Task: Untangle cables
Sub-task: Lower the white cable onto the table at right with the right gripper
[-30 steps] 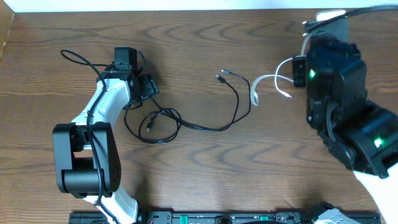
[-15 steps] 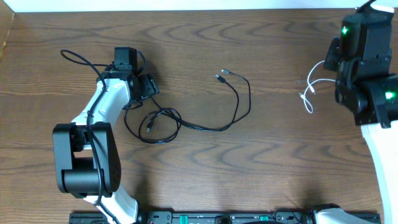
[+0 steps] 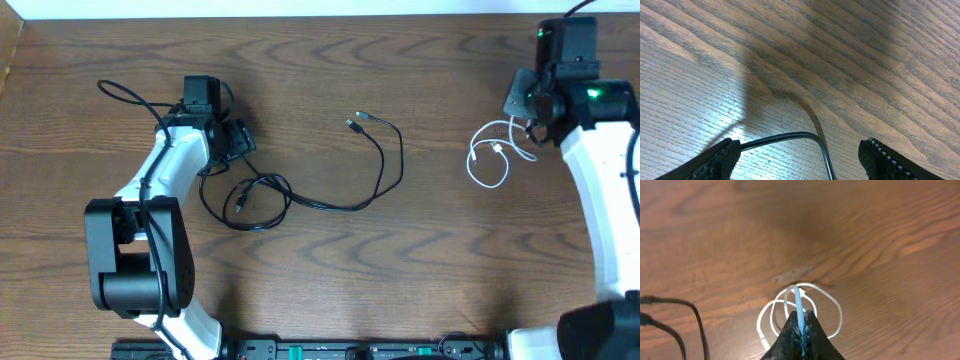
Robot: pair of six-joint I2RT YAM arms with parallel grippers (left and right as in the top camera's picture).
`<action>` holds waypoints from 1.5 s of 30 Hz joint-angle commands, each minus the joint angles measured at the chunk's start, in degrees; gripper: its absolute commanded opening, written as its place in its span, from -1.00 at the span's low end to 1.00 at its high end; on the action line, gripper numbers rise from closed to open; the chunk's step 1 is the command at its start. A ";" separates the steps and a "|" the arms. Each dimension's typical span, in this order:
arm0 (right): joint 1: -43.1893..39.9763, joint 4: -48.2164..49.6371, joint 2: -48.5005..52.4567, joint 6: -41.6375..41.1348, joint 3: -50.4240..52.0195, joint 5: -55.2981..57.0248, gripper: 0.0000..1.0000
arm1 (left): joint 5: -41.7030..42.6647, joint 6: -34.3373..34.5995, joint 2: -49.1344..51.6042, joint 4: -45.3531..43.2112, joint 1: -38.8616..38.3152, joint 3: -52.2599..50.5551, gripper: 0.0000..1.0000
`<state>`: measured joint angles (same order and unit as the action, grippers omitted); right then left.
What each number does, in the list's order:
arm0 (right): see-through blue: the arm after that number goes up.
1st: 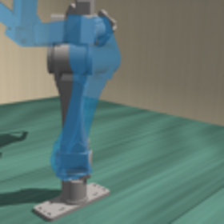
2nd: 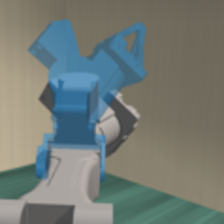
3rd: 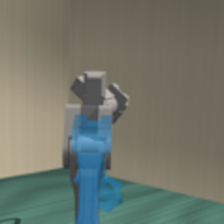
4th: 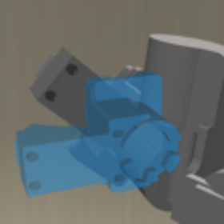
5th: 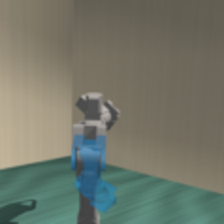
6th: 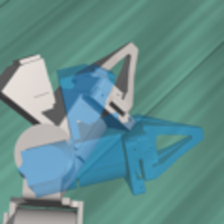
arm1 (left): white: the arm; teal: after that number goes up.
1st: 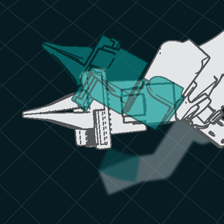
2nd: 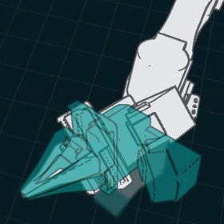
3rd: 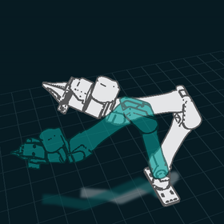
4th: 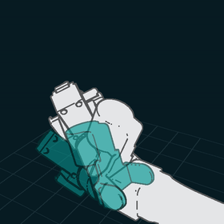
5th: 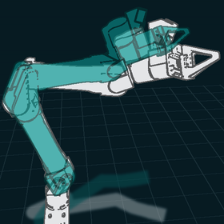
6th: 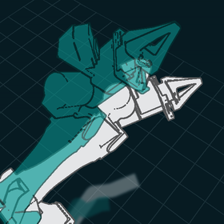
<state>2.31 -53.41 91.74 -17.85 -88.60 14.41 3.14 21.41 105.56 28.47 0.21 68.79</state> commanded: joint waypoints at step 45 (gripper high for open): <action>1.55 20.55 12.96 -6.99 22.21 -9.05 -0.30 | 0.33 0.31 0.52 0.11 0.04 -0.11 0.61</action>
<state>3.62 -35.22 104.25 -24.23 -69.19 4.95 3.14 21.41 105.56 28.47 0.21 68.79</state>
